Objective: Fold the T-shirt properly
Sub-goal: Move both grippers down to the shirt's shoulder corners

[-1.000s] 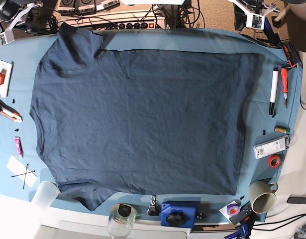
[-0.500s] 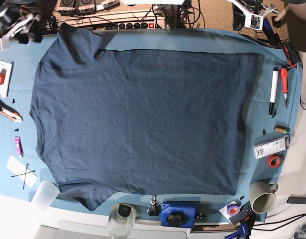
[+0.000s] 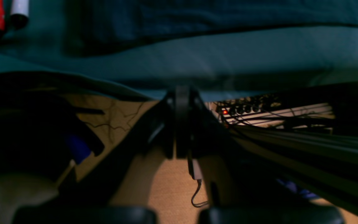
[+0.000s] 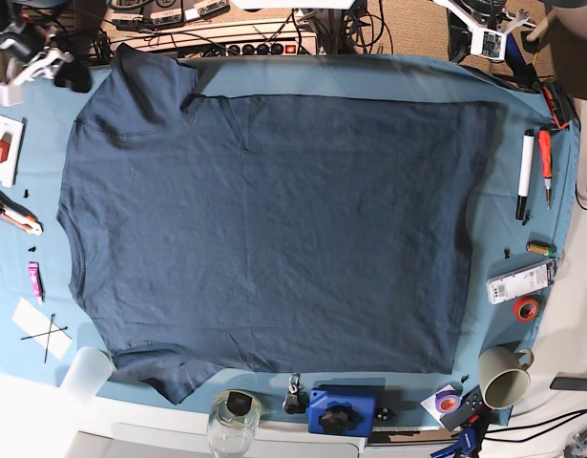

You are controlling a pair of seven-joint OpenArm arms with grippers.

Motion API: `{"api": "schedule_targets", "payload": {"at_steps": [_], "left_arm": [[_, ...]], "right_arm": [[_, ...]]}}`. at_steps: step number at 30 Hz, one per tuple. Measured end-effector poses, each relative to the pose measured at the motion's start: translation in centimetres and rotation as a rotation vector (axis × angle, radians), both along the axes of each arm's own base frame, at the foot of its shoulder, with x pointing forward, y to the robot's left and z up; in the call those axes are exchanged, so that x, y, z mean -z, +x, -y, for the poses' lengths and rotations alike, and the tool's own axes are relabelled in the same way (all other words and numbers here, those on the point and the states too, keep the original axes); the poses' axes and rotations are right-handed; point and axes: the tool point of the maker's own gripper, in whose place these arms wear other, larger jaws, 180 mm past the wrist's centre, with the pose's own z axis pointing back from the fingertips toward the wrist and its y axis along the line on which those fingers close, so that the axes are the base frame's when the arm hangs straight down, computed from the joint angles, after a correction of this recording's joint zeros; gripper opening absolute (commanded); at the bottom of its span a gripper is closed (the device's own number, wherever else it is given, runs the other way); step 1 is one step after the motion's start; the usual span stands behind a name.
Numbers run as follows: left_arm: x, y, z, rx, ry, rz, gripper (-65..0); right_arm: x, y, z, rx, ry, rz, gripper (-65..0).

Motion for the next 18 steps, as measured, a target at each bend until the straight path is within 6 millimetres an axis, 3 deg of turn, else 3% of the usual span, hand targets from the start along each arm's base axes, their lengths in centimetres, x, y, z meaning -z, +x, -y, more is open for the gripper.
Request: {"api": "schedule_targets", "payload": {"at_steps": [8,12,18], "left_arm": [[0.0,0.0,0.0,0.0,0.0,0.002,-65.0],[-0.3,1.0,0.0,-0.001,-0.001,0.031,-65.0],[-0.5,1.8,0.0,-0.001,0.0,0.052,-65.0]], "right_arm": [[1.0,1.5,-2.2,-0.065,0.02,0.007,-30.0],[1.4,2.2,-3.2,-0.054,0.031,0.042,-30.0],[2.0,1.9,-5.3,-0.015,0.102,0.069,-30.0]]}}
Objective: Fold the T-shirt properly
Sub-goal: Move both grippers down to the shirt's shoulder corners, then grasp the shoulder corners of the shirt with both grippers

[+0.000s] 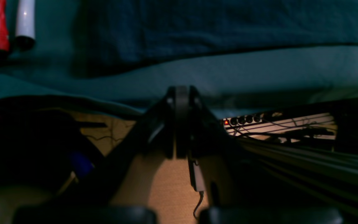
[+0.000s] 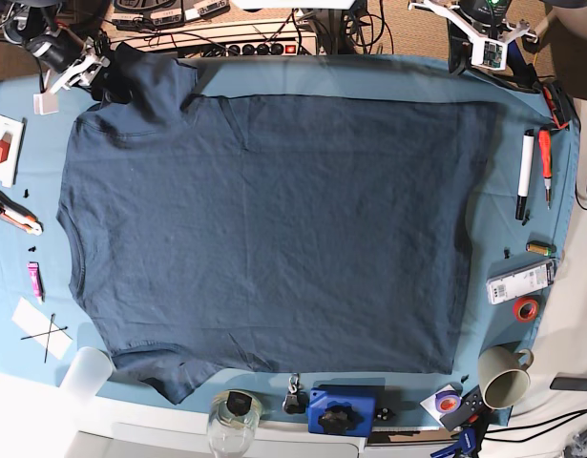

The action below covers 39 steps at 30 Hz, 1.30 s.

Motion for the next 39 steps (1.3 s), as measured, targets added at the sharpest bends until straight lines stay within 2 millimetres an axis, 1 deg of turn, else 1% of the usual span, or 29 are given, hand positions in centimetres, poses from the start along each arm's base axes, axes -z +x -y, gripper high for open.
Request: {"api": "schedule_targets", "payload": {"at_steps": [4,6,7,10,12,16,17,20,23,26,29,32,35,37,39], "left_arm": [[-0.3,0.9,0.0,0.0,-0.001,0.026,-65.0],[-0.5,1.6,0.0,0.0,0.0,0.047,-60.9],[-0.6,2.0,0.0,-0.001,-0.002,0.059,-59.9],[-0.4,3.3,-1.0,-0.157,-0.098,0.037,-59.7],[0.4,3.6,-2.5,-0.291,-0.115,-0.017,-59.6],[0.3,4.3,-3.8,-0.399,-0.131,-0.005,-53.5],[0.3,4.5,-3.9,-0.407,-0.13,0.001,-52.5],[0.3,5.0,-3.9,-0.405,-0.133,0.01,-52.2],[1.4,5.3,-4.2,-0.417,-0.136,0.002,-52.2],[2.8,5.8,-4.1,-0.442,-0.19,-0.02,-52.2],[3.4,6.5,-4.2,-0.44,-0.223,-0.023,-52.2],[3.1,7.1,-5.3,-0.456,-0.206,-0.004,-52.2],[3.2,6.5,-6.9,-0.502,-0.213,-0.032,-52.2],[2.8,6.4,-7.9,-0.497,-0.205,-0.016,-52.3],[2.2,6.7,-8.4,-0.495,-0.249,0.018,-52.3]], "right_arm": [[0.1,-0.3,-0.8,0.014,0.029,0.009,-30.0],[0.2,-0.4,-0.9,0.016,0.032,0.007,-30.0],[0.2,-0.4,-0.8,0.016,0.032,0.006,-30.0],[0.2,-0.4,-0.9,0.014,0.032,0.006,-30.0],[0.2,-0.4,-0.9,0.014,0.031,0.005,-30.0],[0.4,-0.5,-0.8,0.005,0.014,0.001,-30.0],[0.4,-0.5,-0.8,0.005,0.014,0.001,-30.0],[0.4,-0.5,-0.8,0.005,0.013,0.0,-30.0],[0.4,-0.5,-0.8,0.005,0.013,0.0,-30.0],[0.4,-0.5,-0.8,0.005,0.013,-0.001,-30.0],[0.4,-0.6,-0.8,-0.002,0.013,-0.008,-30.0],[0.5,-0.7,-0.9,-0.009,0.013,-0.015,-30.0],[0.5,-0.7,-0.9,-0.01,0.013,-0.015,-30.0],[0.5,-0.7,-0.9,-0.011,0.014,-0.016,-30.0],[0.5,-0.7,-1.0,-0.011,0.014,-0.017,-30.0]]}}
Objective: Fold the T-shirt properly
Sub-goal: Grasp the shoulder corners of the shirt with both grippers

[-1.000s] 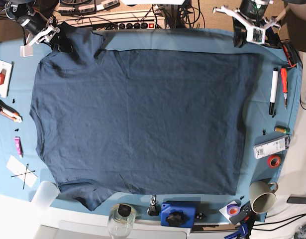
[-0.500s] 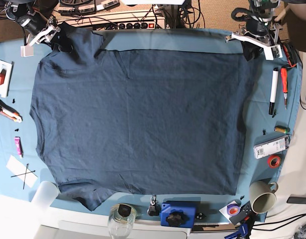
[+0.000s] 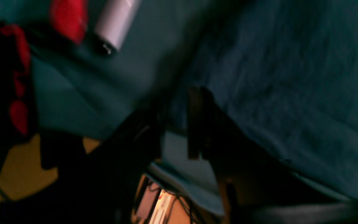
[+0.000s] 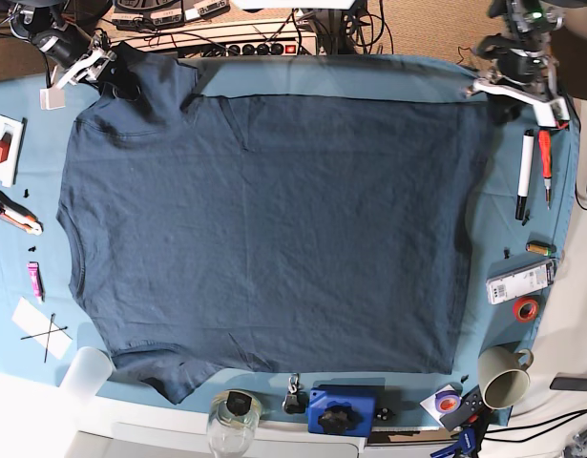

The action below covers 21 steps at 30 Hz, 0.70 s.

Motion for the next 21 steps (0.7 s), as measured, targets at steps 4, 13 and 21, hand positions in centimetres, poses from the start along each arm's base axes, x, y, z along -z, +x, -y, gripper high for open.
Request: {"api": "schedule_targets", "payload": {"at_steps": [4,13,21], "left_arm": [[1.3,-0.7,1.7,0.078,-0.132,-0.022,-52.3],[4.4,0.4,1.7,0.041,-0.255,-0.042,-52.3],[4.6,0.2,3.7,0.092,-0.368,-0.055,-52.3]], "right_arm": [[0.0,0.0,0.0,0.0,0.0,0.0,-30.0],[0.0,-0.1,0.0,-0.005,0.0,-0.005,-30.0],[0.1,-0.2,-0.1,-0.012,0.001,-0.013,-30.0]]}}
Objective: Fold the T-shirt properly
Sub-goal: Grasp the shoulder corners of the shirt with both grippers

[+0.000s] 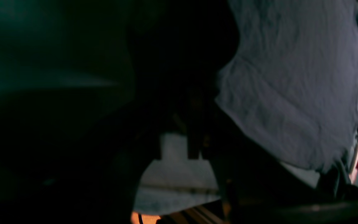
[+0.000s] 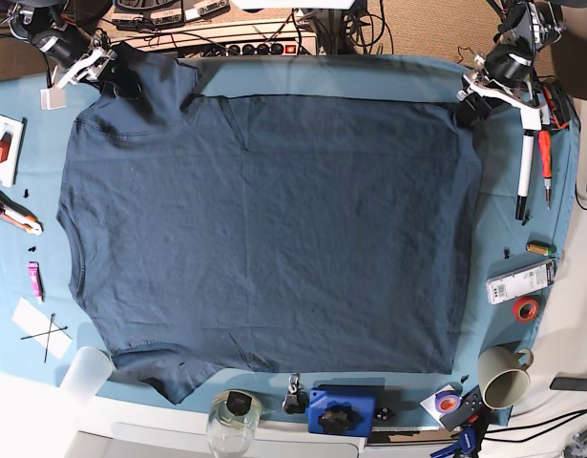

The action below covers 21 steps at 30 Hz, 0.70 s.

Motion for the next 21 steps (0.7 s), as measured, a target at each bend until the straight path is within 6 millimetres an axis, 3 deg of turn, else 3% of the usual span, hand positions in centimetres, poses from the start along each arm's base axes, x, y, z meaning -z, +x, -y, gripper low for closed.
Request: {"api": "schedule_targets", "payload": {"at_steps": [6,13,17,21], "left_arm": [[-0.4,-0.1,-0.3,-0.005,-0.019,0.008,-52.2],[-2.0,-0.3,-4.5,-0.089,0.057,0.038,-50.7],[-2.3,-0.4,-3.5,-0.004,0.042,0.049,-45.7],[-2.5,-0.3,-3.3,0.005,0.039,0.058,-45.6]], "right_arm": [[0.0,0.0,0.0,0.0,0.0,0.0,-30.0],[0.0,0.0,0.0,-0.003,-0.001,0.002,-30.0],[0.0,0.0,0.0,-0.003,-0.001,0.002,-30.0],[0.0,0.0,0.0,-0.003,-0.001,0.001,-30.0]]}}
